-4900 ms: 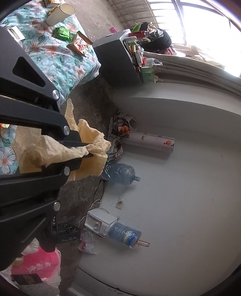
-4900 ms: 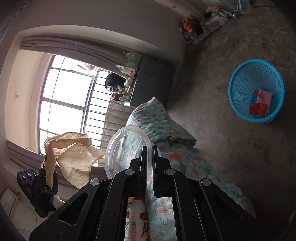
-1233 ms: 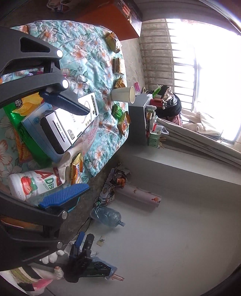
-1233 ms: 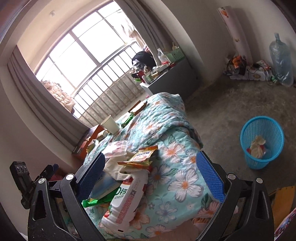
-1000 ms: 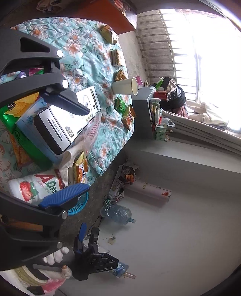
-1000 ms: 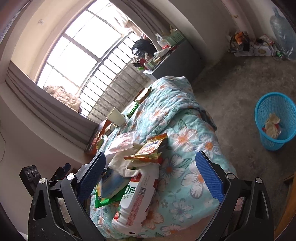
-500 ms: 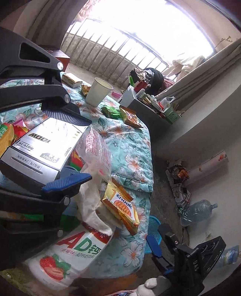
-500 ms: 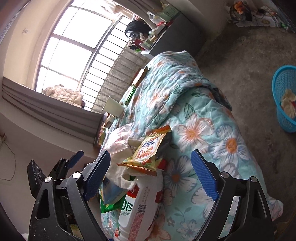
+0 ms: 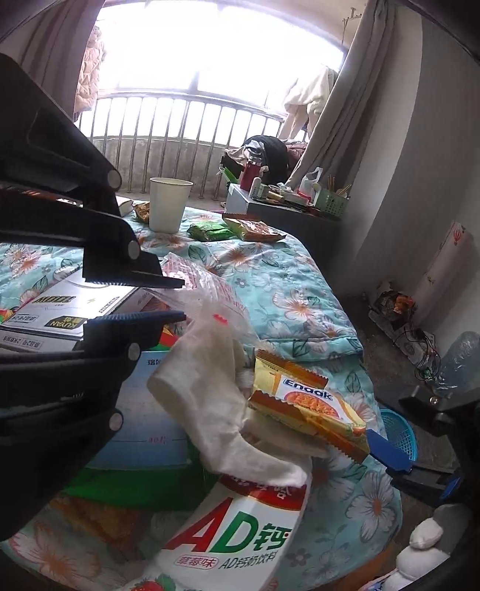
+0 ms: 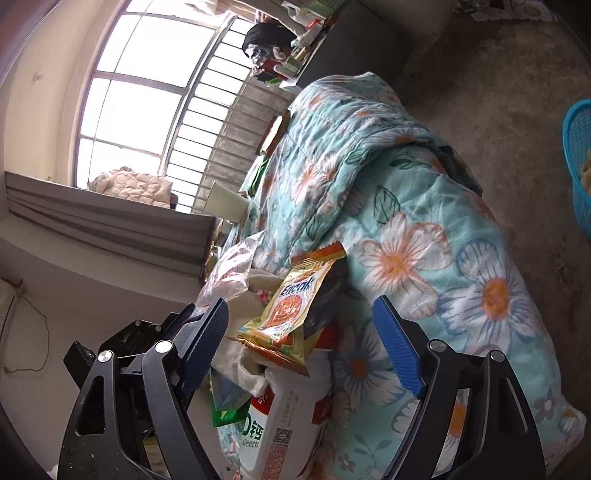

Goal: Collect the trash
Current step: 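Close the left tool on the clear printed bag while the right tool grips the Enaak packet, then carry the bag and Enaak packet with both tools over the blue wastebasket, then open both tools to drop the bag and packet into the wastebasket, then bring both tools back to the bed pile, then close the right tool around the white AD milk bottle, then lower the left tool onto the silver KUYAN cable box and close while the right tool holds the bottle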

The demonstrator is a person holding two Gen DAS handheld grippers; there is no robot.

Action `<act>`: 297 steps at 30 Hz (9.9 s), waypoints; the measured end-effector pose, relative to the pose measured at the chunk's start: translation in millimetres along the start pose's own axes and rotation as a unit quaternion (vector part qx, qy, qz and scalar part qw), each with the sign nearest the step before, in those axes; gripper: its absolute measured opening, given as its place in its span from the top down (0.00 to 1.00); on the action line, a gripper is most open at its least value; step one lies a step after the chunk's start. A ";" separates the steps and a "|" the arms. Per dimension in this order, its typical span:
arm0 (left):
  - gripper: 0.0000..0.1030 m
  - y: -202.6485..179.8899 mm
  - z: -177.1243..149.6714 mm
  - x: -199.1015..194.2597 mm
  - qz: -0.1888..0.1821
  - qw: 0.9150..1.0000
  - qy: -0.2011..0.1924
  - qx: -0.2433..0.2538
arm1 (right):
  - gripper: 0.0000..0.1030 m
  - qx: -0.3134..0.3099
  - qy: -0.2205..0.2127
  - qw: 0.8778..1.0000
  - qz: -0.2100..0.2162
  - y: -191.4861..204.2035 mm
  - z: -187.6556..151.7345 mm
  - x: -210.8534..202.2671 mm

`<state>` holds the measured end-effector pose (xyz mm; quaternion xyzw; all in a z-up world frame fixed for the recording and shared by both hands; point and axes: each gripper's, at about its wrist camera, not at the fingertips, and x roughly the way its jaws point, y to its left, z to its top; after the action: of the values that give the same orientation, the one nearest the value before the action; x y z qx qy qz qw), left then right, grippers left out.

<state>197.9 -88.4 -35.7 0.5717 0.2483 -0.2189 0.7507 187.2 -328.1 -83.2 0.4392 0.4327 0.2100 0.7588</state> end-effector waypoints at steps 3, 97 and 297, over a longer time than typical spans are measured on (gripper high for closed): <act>0.94 0.6 0.3 -4.6 0.007 1.000 -0.008 0.002 | 0.31 0.011 0.011 1.000 0.006 -3.0 0.9 3.2; 0.96 -96.3 392.7 68.6 -0.433 0.880 -0.050 -0.186 | 1.00 0.246 -0.315 0.911 -0.105 -245.6 15.2 -210.0; 0.15 119.9 -111.5 89.2 -0.267 0.745 0.155 -0.592 | 0.42 -0.048 0.041 0.997 -0.050 5.2 -97.6 -17.9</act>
<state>327.4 45.5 -26.3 -0.0507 0.5838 -0.1281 0.8001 95.8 -290.6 -93.8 0.3712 0.4741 0.2097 0.7703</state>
